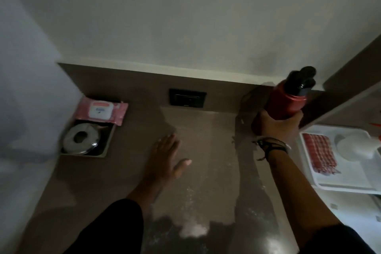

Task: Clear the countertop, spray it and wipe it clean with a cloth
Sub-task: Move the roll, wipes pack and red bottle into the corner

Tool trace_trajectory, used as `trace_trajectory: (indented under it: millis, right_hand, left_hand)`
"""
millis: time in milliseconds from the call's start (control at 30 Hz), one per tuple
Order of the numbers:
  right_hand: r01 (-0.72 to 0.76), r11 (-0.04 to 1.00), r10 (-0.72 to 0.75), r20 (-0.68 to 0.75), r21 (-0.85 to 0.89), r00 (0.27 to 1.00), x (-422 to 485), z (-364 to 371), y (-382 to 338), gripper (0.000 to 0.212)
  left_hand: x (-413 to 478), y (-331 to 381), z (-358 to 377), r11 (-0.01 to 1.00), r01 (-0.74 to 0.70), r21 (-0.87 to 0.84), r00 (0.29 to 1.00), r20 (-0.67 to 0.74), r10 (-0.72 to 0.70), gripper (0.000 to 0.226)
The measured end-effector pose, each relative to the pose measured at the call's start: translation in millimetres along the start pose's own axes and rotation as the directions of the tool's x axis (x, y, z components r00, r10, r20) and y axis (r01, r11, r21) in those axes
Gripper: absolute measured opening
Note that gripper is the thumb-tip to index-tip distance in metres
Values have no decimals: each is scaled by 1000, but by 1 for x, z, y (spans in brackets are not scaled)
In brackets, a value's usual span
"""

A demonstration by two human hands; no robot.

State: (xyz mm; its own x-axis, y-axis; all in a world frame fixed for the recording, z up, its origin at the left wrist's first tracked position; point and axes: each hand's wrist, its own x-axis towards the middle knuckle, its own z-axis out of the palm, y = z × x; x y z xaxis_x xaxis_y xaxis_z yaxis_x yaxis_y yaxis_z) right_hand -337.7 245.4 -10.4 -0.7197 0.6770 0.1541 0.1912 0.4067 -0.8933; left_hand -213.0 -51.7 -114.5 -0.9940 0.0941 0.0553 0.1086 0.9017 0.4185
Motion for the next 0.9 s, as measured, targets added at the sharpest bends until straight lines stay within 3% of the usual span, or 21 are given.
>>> trace_trajectory:
  millis: [133, 200, 300, 400, 567, 900]
  right_hand:
    - [87, 993, -104, 232, 83, 967, -61, 16, -45, 81]
    - [125, 986, -156, 359, 108, 920, -90, 36, -68, 77]
    - [150, 977, -206, 513, 150, 833, -135, 71, -96, 83]
    - [184, 962, -268, 576, 201, 772, -179, 110, -115, 86]
    - [184, 969, -249, 655, 168, 713, -234, 167, -123, 82]
    - [156, 976, -219, 671, 154, 709, -248, 212, -122, 80]
  left_hand:
    - [-13, -2, -12, 987, 142, -80, 987, -63, -147, 67]
    - [-29, -11, -20, 969, 213, -124, 959, -163, -232, 64]
    - [-64, -35, -34, 976, 174, -130, 930, -303, -206, 56]
    - [-107, -76, -45, 960, 274, -55, 899, -340, -276, 56]
    - [-156, -135, -55, 881, 472, -14, 829, -332, -450, 72]
    - [-159, -141, -51, 874, 477, -90, 812, -336, -478, 76]
